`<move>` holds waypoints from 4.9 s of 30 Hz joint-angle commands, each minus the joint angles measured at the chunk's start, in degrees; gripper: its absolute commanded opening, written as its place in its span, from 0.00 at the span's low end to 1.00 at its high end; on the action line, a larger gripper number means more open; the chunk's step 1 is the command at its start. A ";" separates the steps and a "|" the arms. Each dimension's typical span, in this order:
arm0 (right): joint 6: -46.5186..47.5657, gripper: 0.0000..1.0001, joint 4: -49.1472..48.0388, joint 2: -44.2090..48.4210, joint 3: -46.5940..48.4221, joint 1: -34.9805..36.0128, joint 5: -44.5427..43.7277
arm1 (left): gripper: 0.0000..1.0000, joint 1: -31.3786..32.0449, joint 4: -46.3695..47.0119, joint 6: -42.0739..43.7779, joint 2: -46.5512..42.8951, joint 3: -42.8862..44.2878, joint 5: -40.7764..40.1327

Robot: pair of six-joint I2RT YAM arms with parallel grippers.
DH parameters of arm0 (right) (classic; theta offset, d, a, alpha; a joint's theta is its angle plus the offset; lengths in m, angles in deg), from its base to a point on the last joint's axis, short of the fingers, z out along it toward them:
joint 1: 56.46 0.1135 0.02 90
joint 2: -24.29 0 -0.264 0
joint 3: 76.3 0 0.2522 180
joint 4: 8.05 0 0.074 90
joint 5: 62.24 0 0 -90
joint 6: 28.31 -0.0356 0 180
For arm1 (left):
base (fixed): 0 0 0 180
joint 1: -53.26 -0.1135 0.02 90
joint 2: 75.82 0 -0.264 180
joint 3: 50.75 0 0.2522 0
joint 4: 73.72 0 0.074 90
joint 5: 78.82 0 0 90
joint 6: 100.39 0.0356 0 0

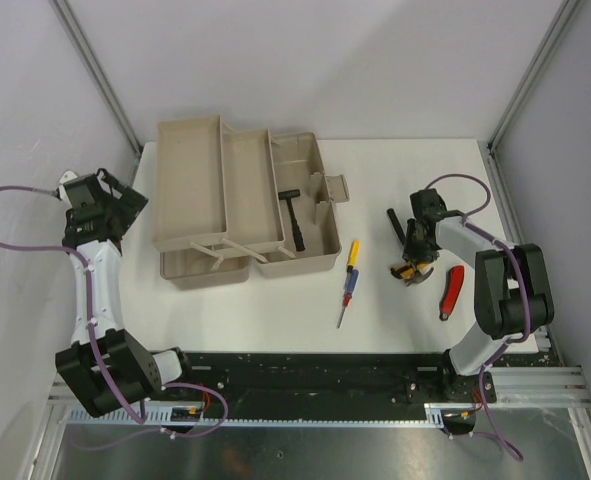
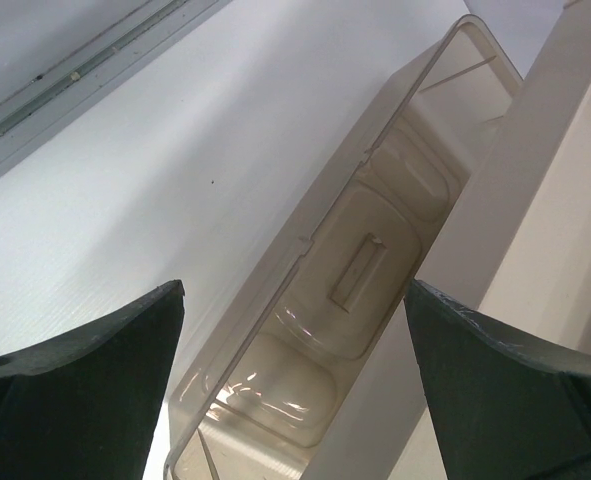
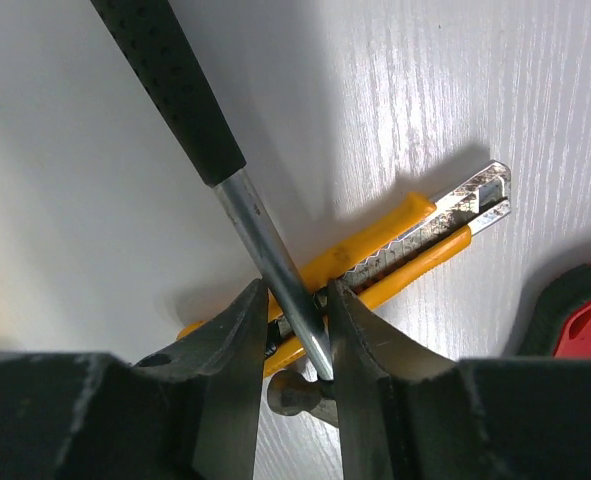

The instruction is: Pack the tool kit

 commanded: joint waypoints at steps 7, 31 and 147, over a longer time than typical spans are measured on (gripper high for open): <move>-1.40 0.19 -3.41 -0.24 -1.40 0.77 0.20 | 0.96 0.16 1.83 1.39 0.14 0.28 0.57; -1.64 0.00 -3.36 15.17 7.45 3.06 9.87 | 0.96 0.16 1.85 1.03 -0.42 -0.15 1.36; -38.40 0.46 2.65 5.27 -0.52 -6.82 -1.97 | 0.99 35.61 -1.69 23.26 1.32 23.40 7.51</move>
